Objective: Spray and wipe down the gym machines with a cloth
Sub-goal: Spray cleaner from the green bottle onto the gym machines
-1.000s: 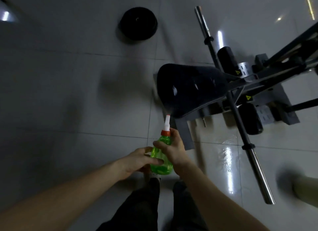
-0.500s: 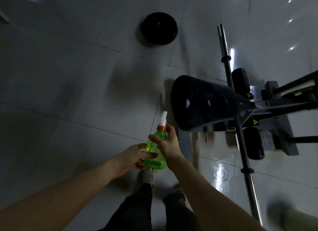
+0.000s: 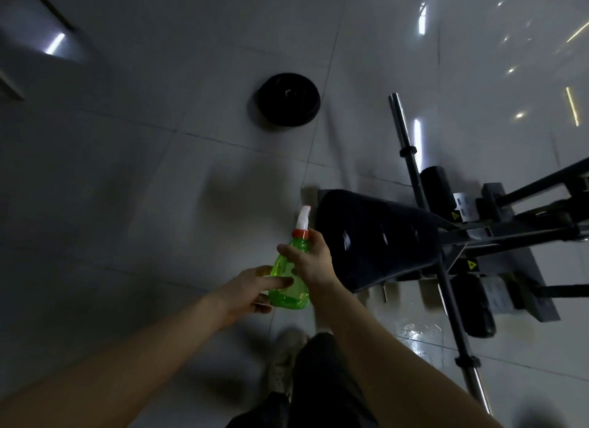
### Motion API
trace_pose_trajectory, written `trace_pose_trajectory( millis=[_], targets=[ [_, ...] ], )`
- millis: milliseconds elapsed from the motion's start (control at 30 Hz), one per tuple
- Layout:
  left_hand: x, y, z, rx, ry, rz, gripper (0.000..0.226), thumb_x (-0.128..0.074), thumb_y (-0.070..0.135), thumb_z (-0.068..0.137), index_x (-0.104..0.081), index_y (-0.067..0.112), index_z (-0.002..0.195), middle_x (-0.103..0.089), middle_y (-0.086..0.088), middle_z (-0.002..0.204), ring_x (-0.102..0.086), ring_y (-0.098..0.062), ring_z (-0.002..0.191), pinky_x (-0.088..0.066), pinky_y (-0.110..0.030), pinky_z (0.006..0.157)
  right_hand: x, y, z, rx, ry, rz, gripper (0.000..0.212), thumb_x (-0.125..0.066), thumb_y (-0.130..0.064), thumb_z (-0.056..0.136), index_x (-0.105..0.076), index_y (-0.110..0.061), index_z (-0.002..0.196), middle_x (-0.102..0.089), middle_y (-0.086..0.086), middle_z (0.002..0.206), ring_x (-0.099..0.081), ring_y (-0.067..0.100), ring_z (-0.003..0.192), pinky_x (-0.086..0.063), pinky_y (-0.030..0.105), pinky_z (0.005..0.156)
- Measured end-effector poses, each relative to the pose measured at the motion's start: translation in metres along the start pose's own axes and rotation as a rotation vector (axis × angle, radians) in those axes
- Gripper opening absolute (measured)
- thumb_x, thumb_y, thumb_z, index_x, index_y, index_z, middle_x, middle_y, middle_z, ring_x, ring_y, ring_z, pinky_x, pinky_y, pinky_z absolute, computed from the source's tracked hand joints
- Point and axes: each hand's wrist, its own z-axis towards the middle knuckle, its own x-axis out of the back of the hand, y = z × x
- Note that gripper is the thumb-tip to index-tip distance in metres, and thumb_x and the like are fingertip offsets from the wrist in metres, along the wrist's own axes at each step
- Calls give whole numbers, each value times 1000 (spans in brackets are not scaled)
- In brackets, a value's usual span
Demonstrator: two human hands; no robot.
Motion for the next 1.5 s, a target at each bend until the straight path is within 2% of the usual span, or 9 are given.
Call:
trace_pose_trajectory(
  millis=[167,300,367,433,533,733,900,1100,1500],
  targets=[
    [8,45,32,2,-26,37,47,-80,38,75,-69,18,116,-77,-2,100,-69,-19,92,-49,-30,71,5,-25,38,17,49,117,65,-83,-16,83,-47,-21,136,-60,4,118,-65,19,101,-56,28,75],
    [19,85,68,25,-54,147,37,-78,33,83,-69,18,114,-76,-8,104,-68,-20,92,-48,-31,78,11,-37,76,13,130,178,70,-85,-19,81,-48,-20,140,-63,8,119,-68,24,104,-60,41,90],
    [25,111,90,48,-70,226,25,-71,24,91,-68,18,115,-76,-4,98,-70,-11,81,-51,-23,69,11,-44,100,3,174,233,71,-85,-21,79,-49,-20,141,-64,8,119,-69,25,105,-60,46,93],
    [32,139,108,86,-118,300,30,-73,24,91,-66,15,118,-75,-4,99,-72,-8,75,-52,-20,61,10,-55,120,-13,210,278,71,-86,-21,79,-50,-20,140,-65,9,119,-69,26,105,-59,48,94],
    [42,186,137,108,-174,432,49,-79,39,75,-67,18,118,-77,-4,103,-71,-15,87,-51,-27,71,11,-79,148,-36,295,366,66,-86,-19,80,-51,-19,136,-66,12,119,-70,28,103,-61,48,91],
    [48,240,181,148,-277,591,38,-76,40,81,-69,25,116,-77,-2,106,-67,-20,100,-49,-31,77,15,-104,174,-106,530,592,61,-85,-13,80,-50,-18,130,-63,13,117,-70,33,104,-60,52,91],
    [40,269,216,192,-388,737,46,-76,46,78,-69,29,120,-77,2,108,-68,-21,106,-49,-33,79,20,-111,188,-119,658,676,78,-87,-22,78,-46,-22,144,-63,7,122,-68,27,109,-59,49,94],
    [28,313,268,240,-598,920,53,-73,50,74,-68,30,123,-76,1,112,-68,-21,109,-49,-33,80,25,-129,216,-152,908,779,58,-84,-16,82,-51,-18,130,-63,7,115,-68,22,101,-60,34,82],
    [16,406,324,285,-835,1103,50,-81,40,74,-69,25,120,-77,-8,110,-70,-31,106,-52,-37,82,14,-193,270,-109,1251,1010,59,-84,-14,82,-51,-25,129,-61,6,122,-66,23,106,-57,43,95]
  ],
)
